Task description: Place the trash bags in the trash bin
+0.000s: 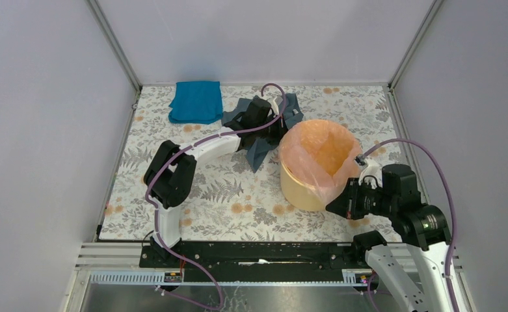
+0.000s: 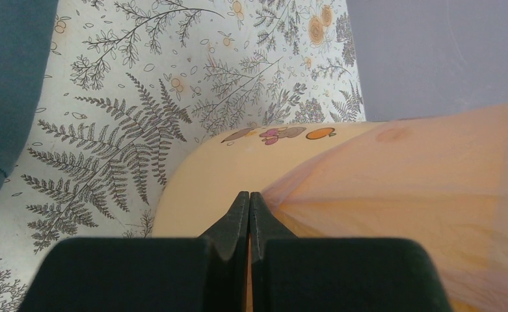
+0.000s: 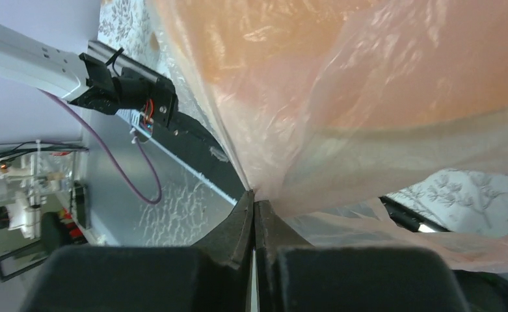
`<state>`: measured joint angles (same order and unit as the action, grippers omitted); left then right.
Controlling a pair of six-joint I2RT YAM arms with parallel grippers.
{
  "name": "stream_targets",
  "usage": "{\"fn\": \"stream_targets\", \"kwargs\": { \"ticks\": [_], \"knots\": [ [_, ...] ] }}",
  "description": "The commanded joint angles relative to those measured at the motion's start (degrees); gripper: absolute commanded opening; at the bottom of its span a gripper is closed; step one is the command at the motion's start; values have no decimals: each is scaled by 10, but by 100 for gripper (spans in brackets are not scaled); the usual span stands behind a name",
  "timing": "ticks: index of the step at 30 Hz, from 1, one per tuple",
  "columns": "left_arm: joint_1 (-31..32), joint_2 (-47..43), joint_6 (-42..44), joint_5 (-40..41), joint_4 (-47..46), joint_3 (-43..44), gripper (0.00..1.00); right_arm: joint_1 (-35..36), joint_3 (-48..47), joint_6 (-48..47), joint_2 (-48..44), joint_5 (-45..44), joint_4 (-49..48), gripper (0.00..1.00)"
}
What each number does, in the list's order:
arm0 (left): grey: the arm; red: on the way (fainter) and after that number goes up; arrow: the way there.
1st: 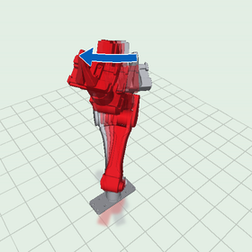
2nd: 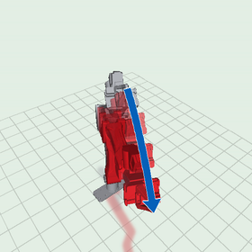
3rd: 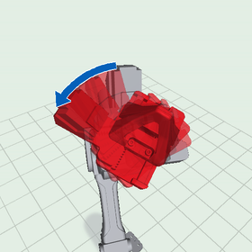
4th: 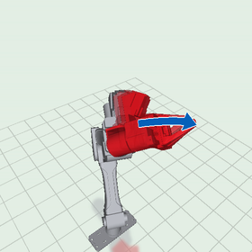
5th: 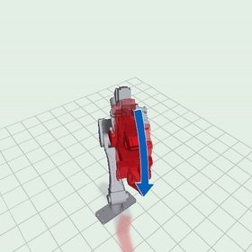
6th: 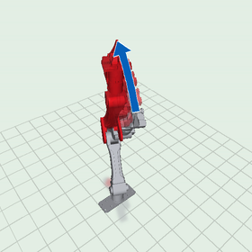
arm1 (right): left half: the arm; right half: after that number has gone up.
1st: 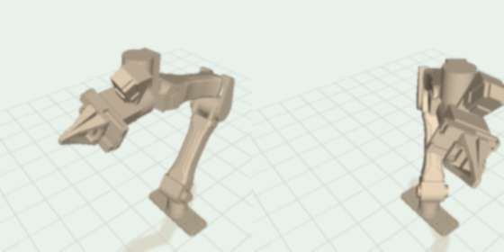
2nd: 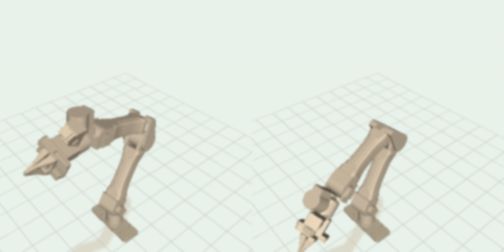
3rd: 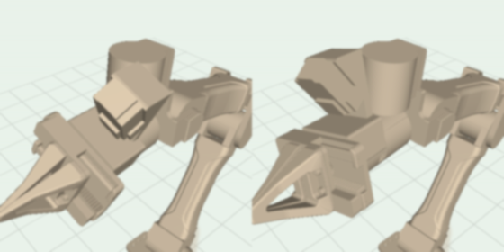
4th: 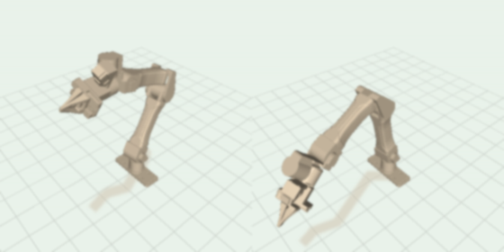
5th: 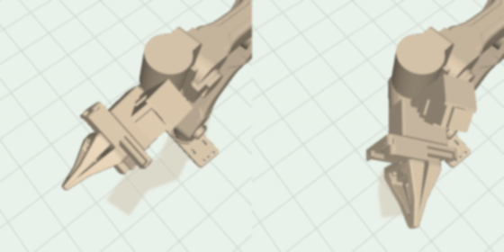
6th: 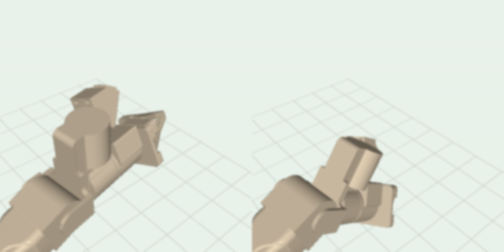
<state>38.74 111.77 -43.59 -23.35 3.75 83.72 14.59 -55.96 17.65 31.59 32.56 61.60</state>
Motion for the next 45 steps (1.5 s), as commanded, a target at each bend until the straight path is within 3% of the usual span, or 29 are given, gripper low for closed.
{"fn": "stream_targets", "kwargs": {
  "ticks": [1, 7, 10, 17, 21, 24, 29, 33, 38, 41, 45],
  "knots": [
    [4, -7, -4, -7, -20, 4, 0, 3, 34, 38, -9, 76, -17, 5],
    [4, -4, -14, -8, -34, -4, 0, 3, 93, 73, -15, 63, -86, 4],
    [4, -2, -20, -11, -36, -6, 0, 3, 118, 100, -18, 51, -129, 10],
    [11, 16, -39, -21, -66, -9, 0, 3, 159, 185, -55, -133, -209, 12],
    [9, 12, -32, -32, -61, -7, 0, 3, 218, 254, -107, -146, -306, 18],
    [-3, -22, -6, -16, -39, -9, 18, 3, 207, 236, -125, -173, -279, 19],
    [-35, -89, 23, -14, 9, -21, 58, 3, 190, 218, -147, -203, -234, 21],
    [-76, -142, 47, -3, 67, -48, 75, 2, 197, 235, -168, -218, -242, 25],
    [-139, -246, 33, -40, 61, -139, 89, 2, 188, 224, -161, -219, -234, 26],
    [-147, -293, -40, -115, -19, -214, 93, 3, 180, 216, -152, -217, -229, 27],
    [-124, -313, -214, -204, -362, -379, 99, 2, 175, 214, -147, -212, -239, 27]
  ]
}}
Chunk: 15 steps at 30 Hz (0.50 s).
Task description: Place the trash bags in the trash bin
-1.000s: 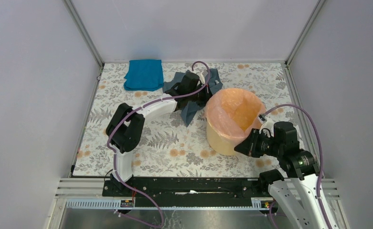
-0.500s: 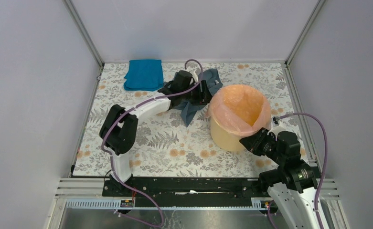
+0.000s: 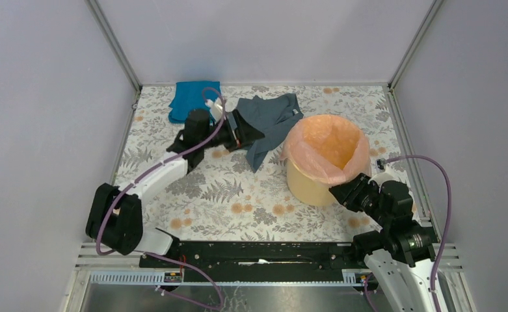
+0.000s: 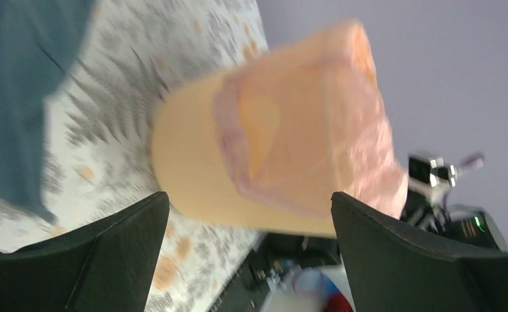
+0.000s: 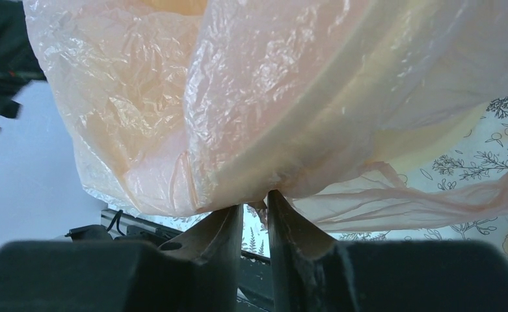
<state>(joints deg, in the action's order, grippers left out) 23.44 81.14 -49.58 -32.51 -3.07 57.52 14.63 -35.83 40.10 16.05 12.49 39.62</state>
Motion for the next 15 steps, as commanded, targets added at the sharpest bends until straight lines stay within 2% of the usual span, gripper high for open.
{"fn": "stream_targets", "kwargs": {
  "ticks": [1, 2, 5, 6, 8, 10, 12, 15],
  "knots": [
    [35, -10, -158, -108, -347, -139, 99, 2, -26, -11, 10, -8, -21, 27],
    [42, -16, -138, -96, -366, -151, 99, 2, -27, -12, 13, -5, -22, 27],
    [85, -38, -3, -24, -326, -156, 99, 2, -27, -16, 15, -2, -21, 27],
    [105, -44, 39, -5, -343, -165, 98, 2, -27, -17, 15, -1, -21, 27],
    [150, -61, 124, 68, -400, -200, 96, 2, -27, -21, 14, 1, -22, 27],
    [215, -72, 226, 176, -439, -231, 94, 2, -27, -23, 13, 1, -21, 28],
    [248, -60, 307, 252, -507, -262, 93, 2, -29, -25, 13, 2, -21, 27],
    [252, -24, 361, 247, -608, -287, 93, 2, -30, -29, 13, 5, -18, 28]
  ]
}}
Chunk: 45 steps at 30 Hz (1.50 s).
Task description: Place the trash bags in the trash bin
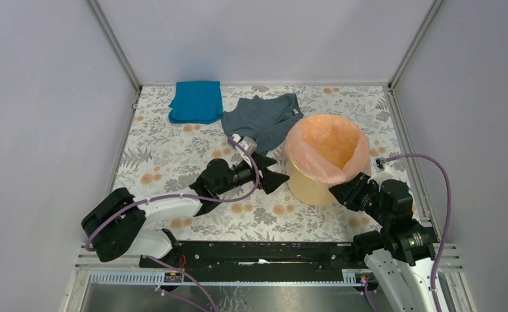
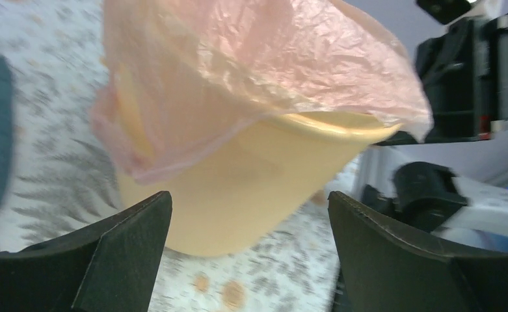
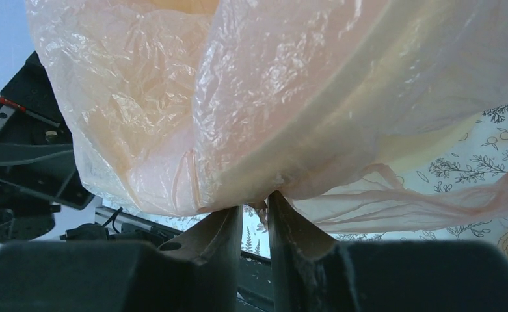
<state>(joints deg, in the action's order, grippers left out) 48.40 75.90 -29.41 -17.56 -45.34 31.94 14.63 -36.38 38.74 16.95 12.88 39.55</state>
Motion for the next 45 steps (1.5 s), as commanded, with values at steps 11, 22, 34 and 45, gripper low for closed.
{"fn": "stream_targets", "kwargs": {
  "ticks": [11, 22, 34, 45],
  "knots": [
    [12, 99, 236, 96, -246, 7, 71, 2, -34, -24, 0, -2, -11, 28],
    [13, 148, 240, 111, -223, 63, 40, 2, -30, -23, -1, -1, -10, 27],
    [17, 145, 238, 150, -220, 36, 0, 2, -20, -16, -9, -2, -9, 27],
    [46, 182, 147, 194, -262, -27, 0, 2, 9, 10, -16, 2, -21, 27]
  ]
}}
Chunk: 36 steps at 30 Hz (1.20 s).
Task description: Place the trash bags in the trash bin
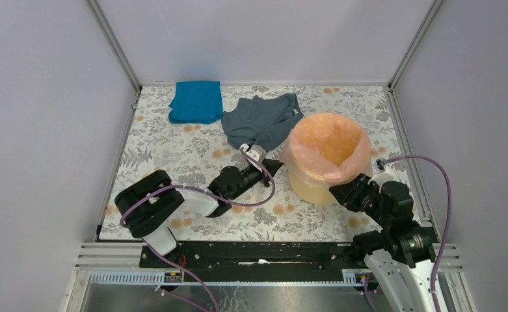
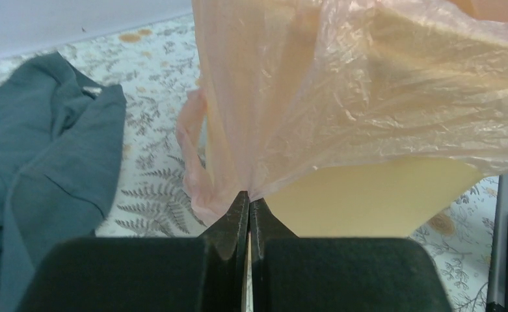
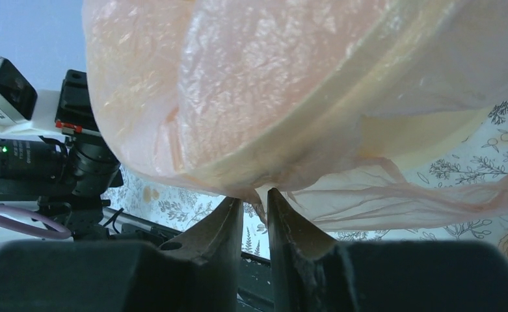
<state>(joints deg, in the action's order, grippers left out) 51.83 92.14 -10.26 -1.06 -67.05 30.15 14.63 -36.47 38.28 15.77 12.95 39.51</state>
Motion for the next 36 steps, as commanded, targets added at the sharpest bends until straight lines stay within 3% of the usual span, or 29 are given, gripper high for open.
{"fn": "stream_targets", "kwargs": {
  "ticks": [1, 6, 11, 13, 15, 18, 21, 25, 28, 30, 33, 36],
  "knots": [
    [12, 25, -51, 28, -41, -6, 0, 2, 10, 15, -3, 1, -19, 28],
    [14, 48, -72, 23, 1, 30, 0, 2, -9, 1, 12, -28, 16, 38],
    [13, 58, -89, 26, 19, 39, 0, 2, -96, -33, 14, -69, 92, 63],
    [14, 57, -91, 24, 26, 41, 0, 1, -151, -37, 17, -70, 133, 67],
    [13, 52, -92, 26, 29, 40, 0, 2, -207, -44, 21, -103, 175, 70],
    [13, 43, -94, 28, 33, 41, 0, 2, -278, -44, 32, -236, 236, 70],
    [13, 44, -100, 24, 40, 46, 0, 2, -286, -41, 50, -363, 227, 70],
    [15, 43, -110, 23, 53, 55, 0, 3, -259, -50, 115, -460, 184, 69],
    [14, 38, -115, 31, 69, 60, 0, 4, -234, -18, 134, -463, 139, 66],
    [14, 36, -114, 33, 83, 63, 0, 4, -209, -23, 123, -406, 66, 67],
    [15, 37, -116, 37, 90, 64, 0, 3, -211, -70, 137, -320, -16, 68],
    [15, 41, -121, 30, 96, 68, 0, 4, -275, -162, 196, -257, -8, 69]
  ]
}}
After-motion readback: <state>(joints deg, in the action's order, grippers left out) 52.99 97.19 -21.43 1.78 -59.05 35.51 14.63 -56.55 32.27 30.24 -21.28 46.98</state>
